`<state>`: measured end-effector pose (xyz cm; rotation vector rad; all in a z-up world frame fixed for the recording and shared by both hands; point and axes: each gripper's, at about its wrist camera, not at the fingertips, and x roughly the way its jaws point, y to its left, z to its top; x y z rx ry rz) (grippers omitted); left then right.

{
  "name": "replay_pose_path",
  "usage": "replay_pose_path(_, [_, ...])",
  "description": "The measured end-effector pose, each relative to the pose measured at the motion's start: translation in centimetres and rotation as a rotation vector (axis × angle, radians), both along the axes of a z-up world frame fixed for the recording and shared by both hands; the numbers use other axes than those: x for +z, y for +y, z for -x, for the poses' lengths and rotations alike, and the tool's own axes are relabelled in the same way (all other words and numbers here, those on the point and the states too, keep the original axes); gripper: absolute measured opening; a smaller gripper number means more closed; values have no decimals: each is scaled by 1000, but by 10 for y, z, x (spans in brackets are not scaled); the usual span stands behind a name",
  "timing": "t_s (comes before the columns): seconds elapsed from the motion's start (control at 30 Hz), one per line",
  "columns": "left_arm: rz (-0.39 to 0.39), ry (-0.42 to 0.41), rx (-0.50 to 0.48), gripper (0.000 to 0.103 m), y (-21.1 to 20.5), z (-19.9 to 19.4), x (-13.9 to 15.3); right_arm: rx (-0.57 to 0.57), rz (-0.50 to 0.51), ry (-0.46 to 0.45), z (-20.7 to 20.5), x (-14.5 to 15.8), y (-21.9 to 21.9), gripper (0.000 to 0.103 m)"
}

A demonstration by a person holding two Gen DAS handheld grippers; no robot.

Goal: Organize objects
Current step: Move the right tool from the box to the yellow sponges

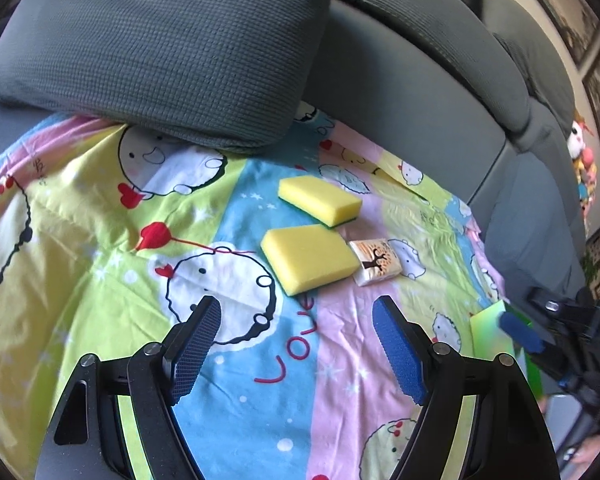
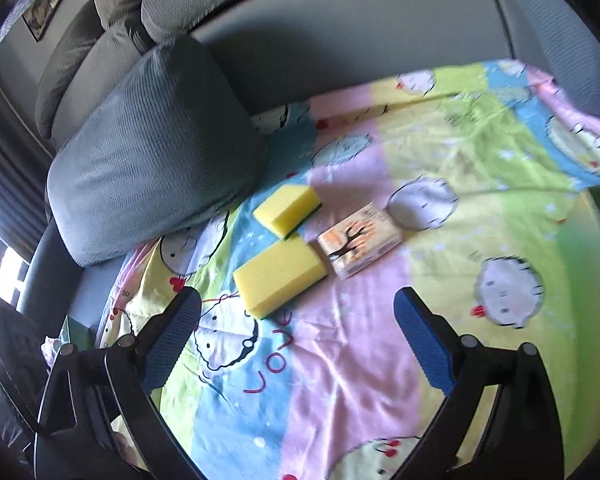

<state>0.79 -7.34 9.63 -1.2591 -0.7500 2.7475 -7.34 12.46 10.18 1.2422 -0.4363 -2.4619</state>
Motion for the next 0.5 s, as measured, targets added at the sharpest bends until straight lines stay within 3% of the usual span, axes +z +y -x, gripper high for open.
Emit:
replay_pose_path(0.23, [7,-9,53,79,-17,2,1,16,-60,-45,17,-26,-31,97])
replay_pose_path(0.5, [-53,-9,77,79,-32,2,1,60,-168,-38,26,-39,-60,97])
